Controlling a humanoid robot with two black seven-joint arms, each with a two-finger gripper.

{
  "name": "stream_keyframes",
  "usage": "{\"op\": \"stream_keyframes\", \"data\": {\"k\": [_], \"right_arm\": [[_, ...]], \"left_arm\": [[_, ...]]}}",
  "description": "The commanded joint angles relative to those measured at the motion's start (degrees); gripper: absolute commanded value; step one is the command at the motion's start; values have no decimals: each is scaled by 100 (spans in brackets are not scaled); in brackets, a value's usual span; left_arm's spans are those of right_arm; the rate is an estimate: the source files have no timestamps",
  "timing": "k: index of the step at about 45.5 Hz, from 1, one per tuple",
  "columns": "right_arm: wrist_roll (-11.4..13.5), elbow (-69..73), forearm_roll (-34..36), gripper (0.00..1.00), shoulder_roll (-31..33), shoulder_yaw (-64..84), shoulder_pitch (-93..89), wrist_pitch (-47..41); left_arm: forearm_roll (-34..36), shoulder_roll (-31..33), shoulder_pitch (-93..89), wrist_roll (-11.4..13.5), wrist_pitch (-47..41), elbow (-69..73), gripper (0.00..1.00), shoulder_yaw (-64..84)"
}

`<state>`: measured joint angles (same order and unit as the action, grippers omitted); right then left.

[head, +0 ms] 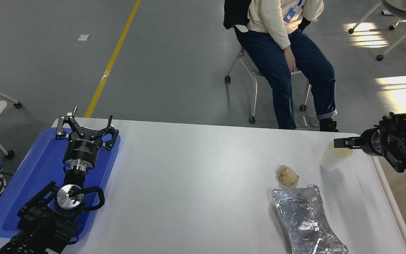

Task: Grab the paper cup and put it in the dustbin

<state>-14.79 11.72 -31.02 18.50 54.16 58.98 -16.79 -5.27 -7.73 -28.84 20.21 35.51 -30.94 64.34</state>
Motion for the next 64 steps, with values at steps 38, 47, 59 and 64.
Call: {"op": "stream_keyframes", "data": {"k": [38, 47, 59, 64], "right_arm": [[-7, -152, 35, 0, -127, 25, -246, 150], [-7, -82, 70, 0, -127, -19, -80, 106], [-182, 524, 79, 0, 48, -19, 781, -359], [-191, 1138, 44, 0, 329, -19, 1370, -500]], "left_arm": [[-1, 0, 1, 1, 0, 0, 100, 0], [-1, 0, 1, 1, 0, 0, 100, 0], [-1, 0, -8, 1, 0, 0, 100, 0], [-1, 0, 1, 1, 0, 0, 100, 0]]}}
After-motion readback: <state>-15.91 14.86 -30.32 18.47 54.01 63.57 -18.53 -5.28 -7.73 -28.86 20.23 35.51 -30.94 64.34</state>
